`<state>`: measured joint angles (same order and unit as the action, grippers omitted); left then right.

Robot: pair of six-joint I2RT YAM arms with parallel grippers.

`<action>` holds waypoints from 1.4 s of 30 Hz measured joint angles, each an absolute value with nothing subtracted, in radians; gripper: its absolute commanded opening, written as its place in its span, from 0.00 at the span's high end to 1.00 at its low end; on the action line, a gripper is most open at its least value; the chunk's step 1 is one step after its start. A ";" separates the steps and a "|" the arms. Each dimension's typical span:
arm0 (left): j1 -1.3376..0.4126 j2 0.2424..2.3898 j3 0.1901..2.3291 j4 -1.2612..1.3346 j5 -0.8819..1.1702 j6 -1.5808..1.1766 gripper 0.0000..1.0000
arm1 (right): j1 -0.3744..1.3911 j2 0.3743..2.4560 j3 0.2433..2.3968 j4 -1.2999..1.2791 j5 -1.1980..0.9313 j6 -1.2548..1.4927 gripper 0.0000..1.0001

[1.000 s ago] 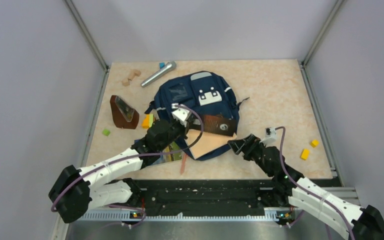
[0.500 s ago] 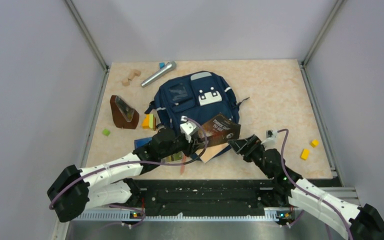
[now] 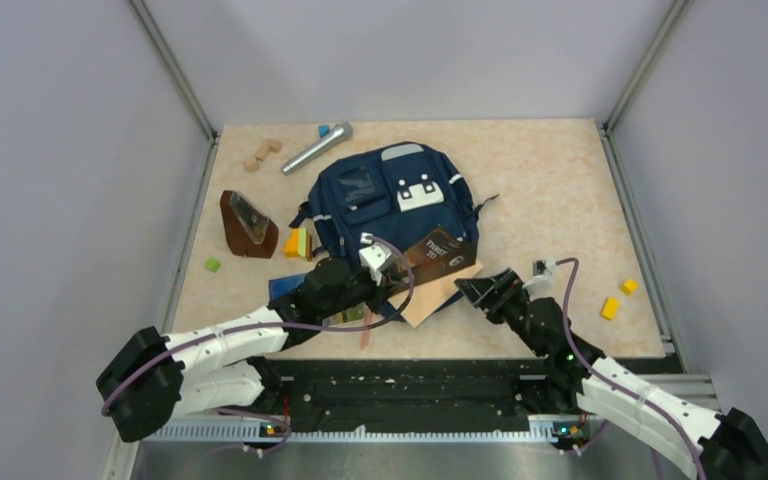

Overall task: Pack the student bag
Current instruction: Place the book in the student bag.

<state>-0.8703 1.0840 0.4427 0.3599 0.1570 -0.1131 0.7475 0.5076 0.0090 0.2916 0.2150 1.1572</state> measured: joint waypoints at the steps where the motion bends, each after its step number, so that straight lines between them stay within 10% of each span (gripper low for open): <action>1: -0.871 1.085 0.443 0.364 0.148 -0.106 1.00 | 0.748 0.508 0.009 0.292 0.215 1.161 0.16; 20: -1.065 1.147 0.457 0.443 -0.250 0.241 1.00 | 0.748 0.562 0.009 0.359 0.266 1.219 0.14; 29: -1.140 1.169 0.478 0.402 -0.323 0.262 0.15 | 0.748 0.544 0.009 0.371 0.277 1.242 0.14; 42: -1.153 1.021 0.542 0.181 0.045 0.007 0.02 | 0.748 0.484 0.009 0.286 0.327 1.300 0.13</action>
